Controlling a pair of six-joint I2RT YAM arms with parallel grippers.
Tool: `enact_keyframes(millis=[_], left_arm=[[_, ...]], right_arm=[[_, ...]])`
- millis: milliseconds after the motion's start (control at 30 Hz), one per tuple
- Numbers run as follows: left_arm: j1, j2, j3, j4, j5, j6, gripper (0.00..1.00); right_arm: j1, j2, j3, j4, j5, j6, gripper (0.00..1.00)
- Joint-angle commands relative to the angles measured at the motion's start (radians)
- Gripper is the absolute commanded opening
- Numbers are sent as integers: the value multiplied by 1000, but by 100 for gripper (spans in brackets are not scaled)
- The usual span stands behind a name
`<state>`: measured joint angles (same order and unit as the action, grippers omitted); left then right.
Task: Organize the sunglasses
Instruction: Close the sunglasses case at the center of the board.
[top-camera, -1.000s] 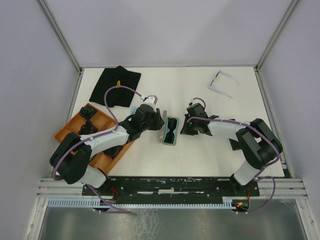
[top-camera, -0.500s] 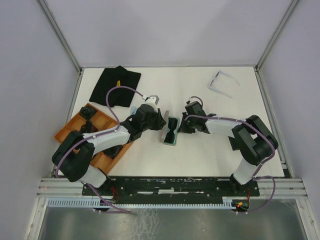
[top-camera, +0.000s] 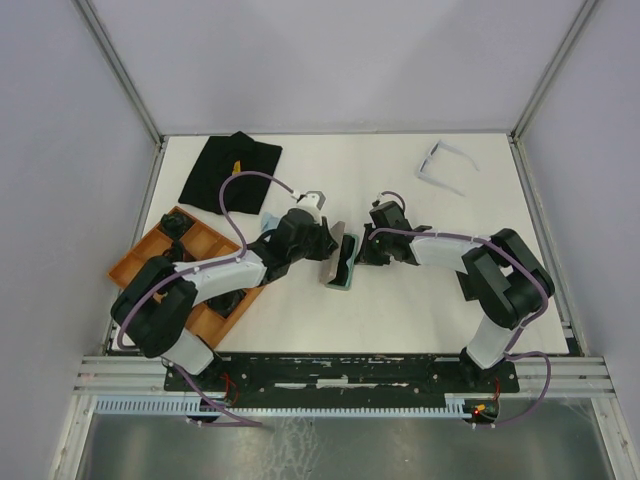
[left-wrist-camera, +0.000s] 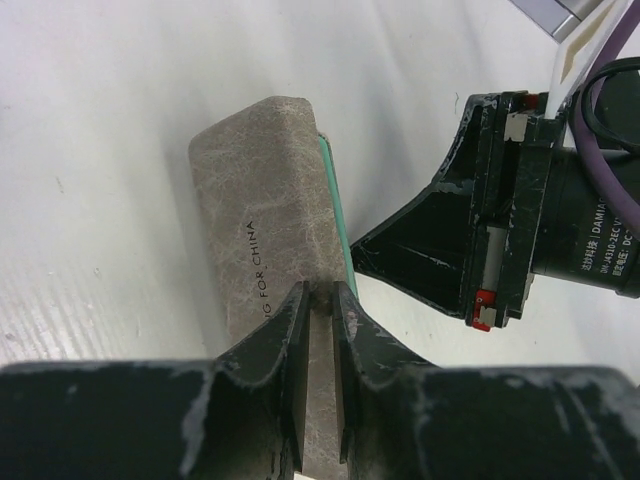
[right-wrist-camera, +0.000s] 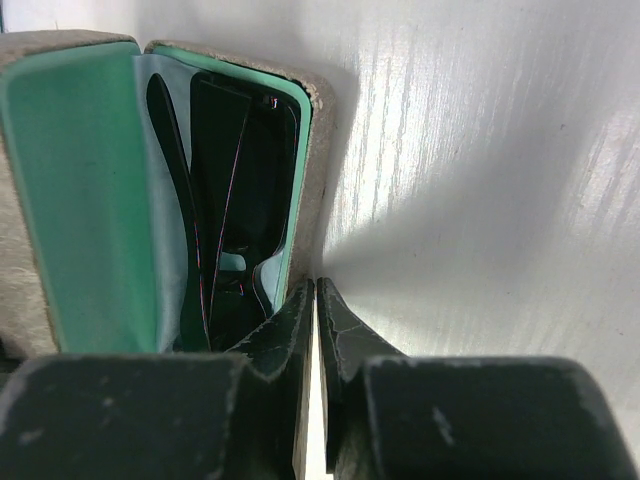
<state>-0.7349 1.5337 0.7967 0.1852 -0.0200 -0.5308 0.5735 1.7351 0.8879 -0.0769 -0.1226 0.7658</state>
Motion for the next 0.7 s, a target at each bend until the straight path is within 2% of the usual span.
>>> enact_keyframes(millis=[0, 467, 567, 667], left_arm=[[-34, 56, 17, -26, 26, 14, 20], [-40, 101, 58, -37, 24, 17, 21], [-40, 65, 60, -50, 5, 20, 21], [-40, -9, 52, -66, -48, 22, 21]], right_arm=[[2, 12, 37, 49, -6, 6, 12], [-19, -18, -12, 39, 57, -2, 16], [-27, -50, -28, 8, 127, -19, 20], [-30, -117, -51, -28, 217, -40, 32]])
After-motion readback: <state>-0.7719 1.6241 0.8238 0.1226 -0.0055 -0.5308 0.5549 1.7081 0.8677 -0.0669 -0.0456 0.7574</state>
